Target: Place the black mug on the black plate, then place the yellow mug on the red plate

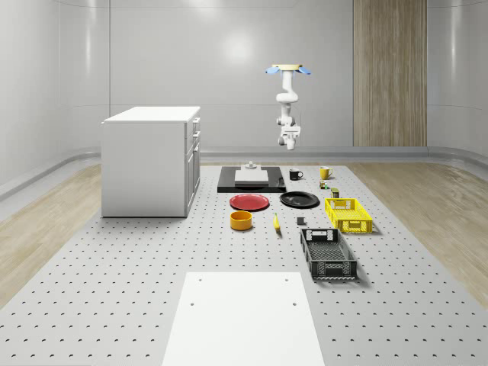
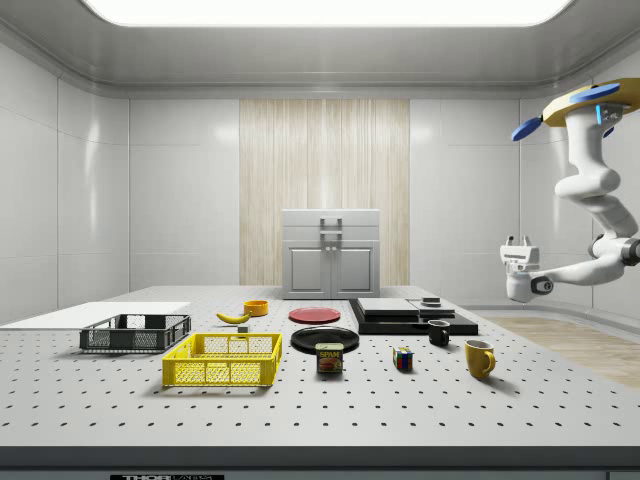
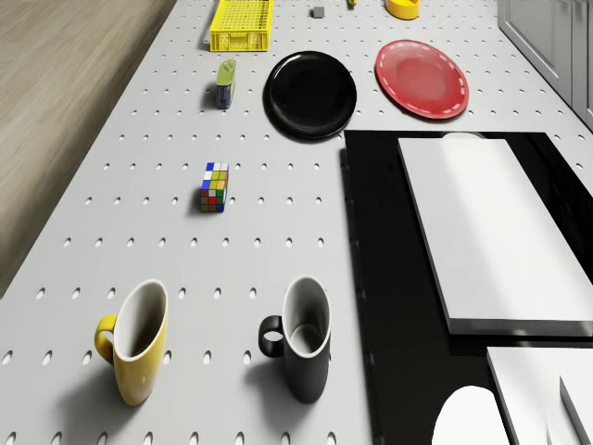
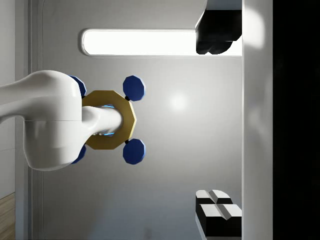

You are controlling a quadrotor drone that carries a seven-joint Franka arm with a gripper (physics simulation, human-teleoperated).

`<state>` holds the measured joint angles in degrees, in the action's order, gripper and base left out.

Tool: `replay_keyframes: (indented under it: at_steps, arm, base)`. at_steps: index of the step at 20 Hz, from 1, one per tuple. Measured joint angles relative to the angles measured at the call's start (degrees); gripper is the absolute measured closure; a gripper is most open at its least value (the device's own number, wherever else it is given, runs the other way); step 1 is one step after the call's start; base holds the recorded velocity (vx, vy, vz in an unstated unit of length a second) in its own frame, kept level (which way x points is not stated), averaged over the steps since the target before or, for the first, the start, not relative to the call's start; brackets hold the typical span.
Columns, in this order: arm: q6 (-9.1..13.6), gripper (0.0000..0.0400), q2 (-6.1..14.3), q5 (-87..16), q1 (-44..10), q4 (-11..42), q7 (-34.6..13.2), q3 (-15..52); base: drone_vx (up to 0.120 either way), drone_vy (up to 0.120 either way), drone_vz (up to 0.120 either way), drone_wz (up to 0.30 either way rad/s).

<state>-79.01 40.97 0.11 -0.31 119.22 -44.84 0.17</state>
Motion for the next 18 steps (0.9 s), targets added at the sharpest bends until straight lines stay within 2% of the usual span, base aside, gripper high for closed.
replay_keyframes:
  at_steps: [7,18]
  arm:
    - [0.94,0.0000,-0.68,0.02,-0.07,-1.93,0.03,0.04]
    - [0.76,0.0000,-0.57,0.03,-0.15,-2.13,0.06,0.10]
  base:
    - [0.120,0.120,0.000,0.000]
    - [0.120,0.120,0.000,0.000]
